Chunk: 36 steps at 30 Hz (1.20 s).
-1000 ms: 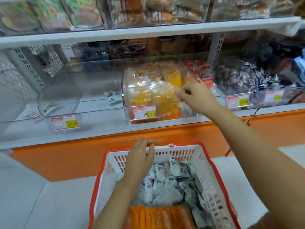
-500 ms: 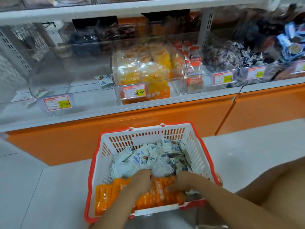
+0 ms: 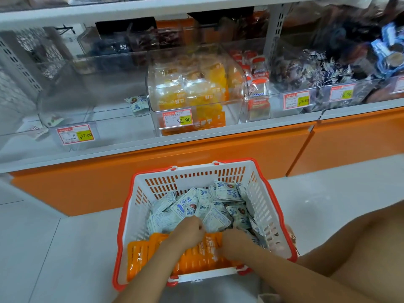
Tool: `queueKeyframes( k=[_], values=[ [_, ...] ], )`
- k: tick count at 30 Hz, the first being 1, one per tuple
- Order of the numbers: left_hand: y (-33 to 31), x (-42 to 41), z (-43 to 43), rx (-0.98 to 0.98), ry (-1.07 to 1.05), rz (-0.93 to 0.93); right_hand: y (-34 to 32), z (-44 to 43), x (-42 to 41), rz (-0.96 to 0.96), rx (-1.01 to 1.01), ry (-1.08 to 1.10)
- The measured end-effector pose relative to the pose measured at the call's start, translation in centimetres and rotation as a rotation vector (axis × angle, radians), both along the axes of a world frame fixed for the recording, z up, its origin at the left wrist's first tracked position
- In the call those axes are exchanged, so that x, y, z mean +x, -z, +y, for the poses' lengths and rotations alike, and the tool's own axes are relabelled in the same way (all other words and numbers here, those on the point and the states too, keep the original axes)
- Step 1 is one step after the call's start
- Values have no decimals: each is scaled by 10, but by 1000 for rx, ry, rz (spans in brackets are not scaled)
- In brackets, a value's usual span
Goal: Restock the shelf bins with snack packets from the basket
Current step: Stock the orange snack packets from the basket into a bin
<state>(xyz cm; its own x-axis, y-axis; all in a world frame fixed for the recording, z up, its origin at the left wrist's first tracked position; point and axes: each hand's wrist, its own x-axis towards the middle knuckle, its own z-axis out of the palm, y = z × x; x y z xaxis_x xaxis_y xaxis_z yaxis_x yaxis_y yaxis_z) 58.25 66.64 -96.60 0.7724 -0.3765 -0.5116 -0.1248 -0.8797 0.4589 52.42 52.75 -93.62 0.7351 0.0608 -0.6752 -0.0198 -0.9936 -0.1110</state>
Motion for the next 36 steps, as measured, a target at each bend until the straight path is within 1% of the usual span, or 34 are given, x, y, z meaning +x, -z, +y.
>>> queueKeyframes(
  k=[3, 7, 10, 12, 13, 15, 17, 18, 19, 21, 22, 24, 26, 27, 28, 30, 31, 32, 33, 34, 36],
  values=[
    [-2, 1, -1, 2, -9, 22, 0, 7, -2, -59, -69, -23],
    [-5, 4, -2, -18, -42, 66, -2, 11, -4, -118, -98, -46],
    [-16, 7, -3, 4, -60, 85, -11, 9, 7, -224, -35, 35],
    [-31, 9, -5, -47, -171, 103, -23, 10, 22, -352, 39, 110],
    [-38, 11, -6, -119, -266, 142, -30, 10, 28, -424, 95, 140],
    [-52, 18, -3, -367, -513, 333, -35, 6, 37, -538, 257, 128],
    [-66, 26, 3, -620, -692, 518, -45, 0, 40, -543, 503, 79],
    [-71, 30, 7, -708, -727, 540, -52, -2, 41, -512, 612, 62],
    [-78, 33, 9, -761, -734, 518, -60, -5, 42, -471, 684, 59],
    [-86, 38, 14, -761, -681, 421, -75, -13, 49, -450, 768, 92],
    [-89, 41, 16, -741, -618, 373, -83, -17, 54, -494, 767, 135],
    [-99, 47, 18, -683, -457, 239, -102, -31, 65, -645, 745, 284],
    [-122, 49, 15, -638, -294, 22, -120, -47, 76, -780, 763, 399],
    [-135, 50, 12, -638, -224, -91, -130, -54, 81, -800, 783, 420],
    [-148, 52, 9, -650, -157, -183, -140, -58, 86, -765, 829, 422],
    [-172, 54, 3, -670, -62, -306, -164, -64, 96, -625, 948, 369],
    [-181, 57, 0, -674, -43, -350, -176, -66, 100, -573, 964, 313],
    [-191, 59, -3, -675, -38, -404, -190, -68, 104, -567, 926, 260],
    [-200, 63, -6, -669, -59, -475, -204, -69, 107, -605, 860, 236],
    [-207, 68, -7, -667, -104, -558, -218, -70, 111, -681, 813, 235],
    [-219, 82, -6, -628, -195, -729, -243, -75, 124, -856, 782, 322]
  ],
)
